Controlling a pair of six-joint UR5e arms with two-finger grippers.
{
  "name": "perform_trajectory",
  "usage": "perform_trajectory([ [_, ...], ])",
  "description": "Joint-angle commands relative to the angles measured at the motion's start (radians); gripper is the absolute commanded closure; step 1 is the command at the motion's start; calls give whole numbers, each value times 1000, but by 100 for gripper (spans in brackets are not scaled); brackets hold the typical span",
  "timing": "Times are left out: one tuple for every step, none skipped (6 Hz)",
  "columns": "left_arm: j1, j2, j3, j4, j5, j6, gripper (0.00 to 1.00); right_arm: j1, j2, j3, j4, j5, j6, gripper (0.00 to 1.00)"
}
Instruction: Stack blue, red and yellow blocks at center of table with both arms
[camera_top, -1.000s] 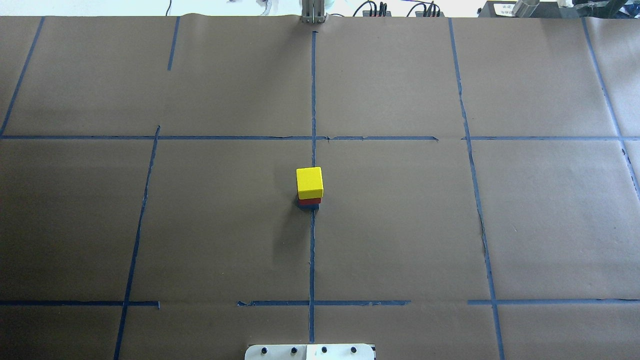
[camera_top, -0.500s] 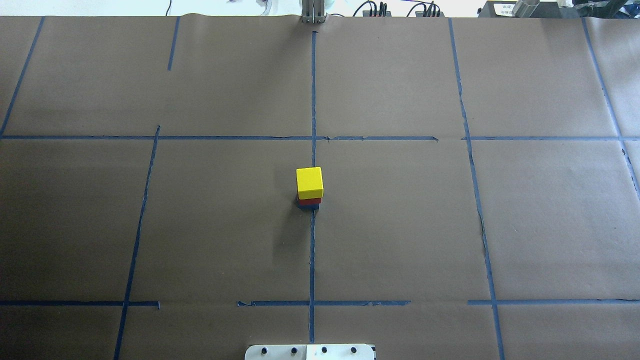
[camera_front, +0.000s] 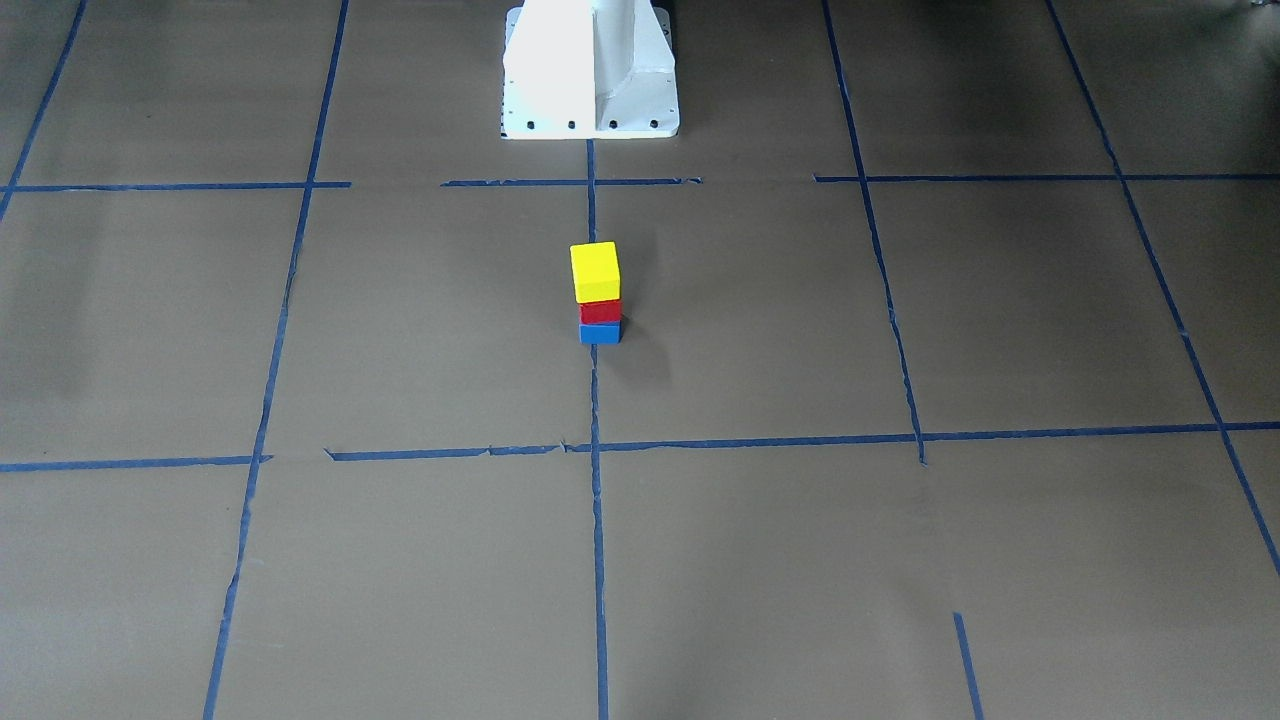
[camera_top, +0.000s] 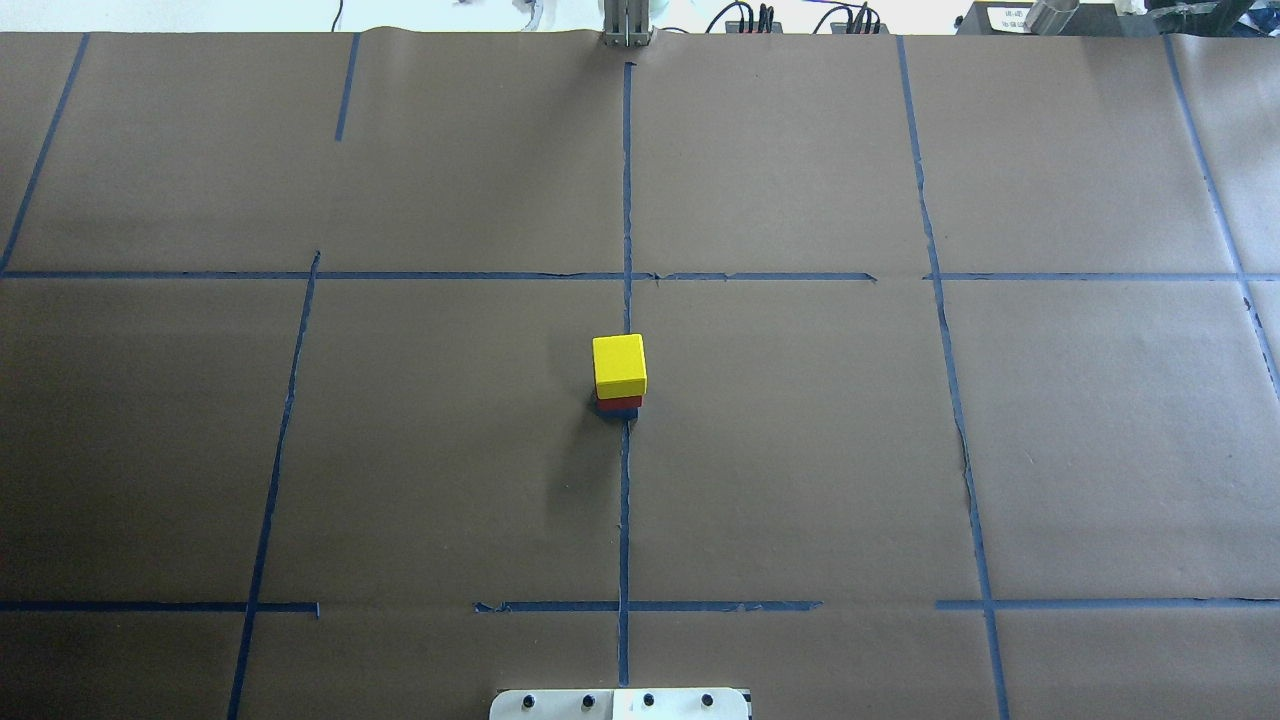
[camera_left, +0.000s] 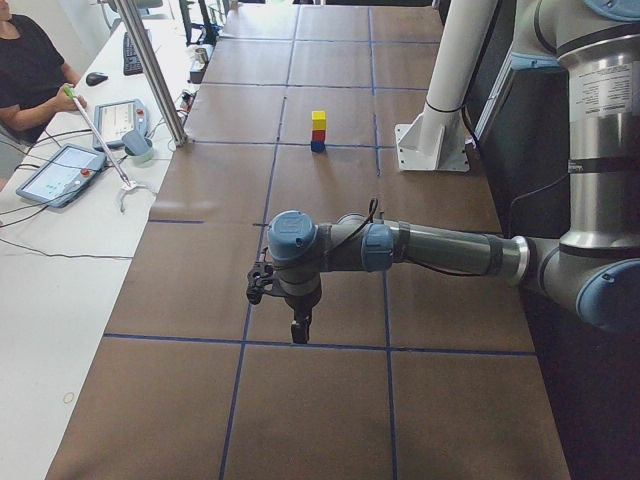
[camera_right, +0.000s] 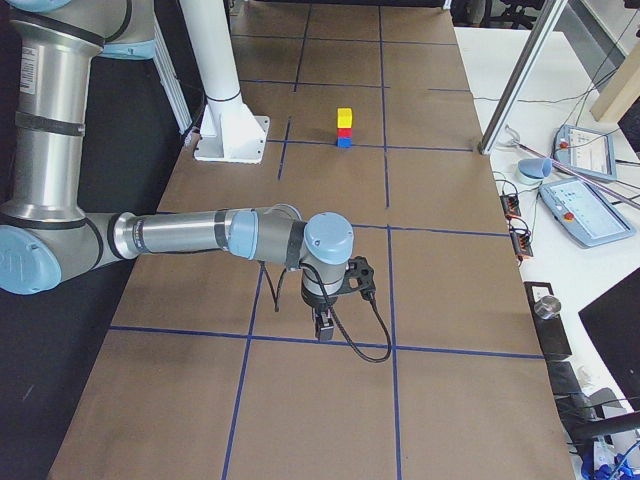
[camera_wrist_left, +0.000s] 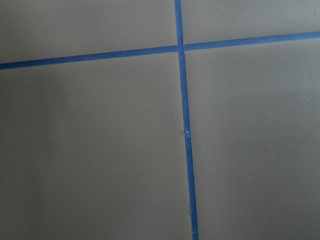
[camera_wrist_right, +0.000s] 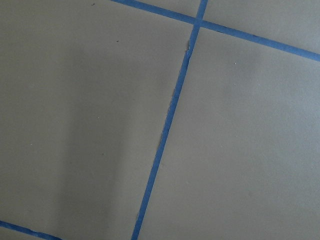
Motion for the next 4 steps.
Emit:
perform_trajectory([
  [0,-2,-5,-6,-2,0,0,0,4,4,1,-2,8,0],
  [0,-5,1,-6,-2,4,0,0,13,7,4,-4,7,0],
  [0,-7,12,-6,-1,6,0,0,9,1,4,-2,7,0],
  [0,-5,13,-6,-1,6,0,0,1,5,4,1,5,0],
])
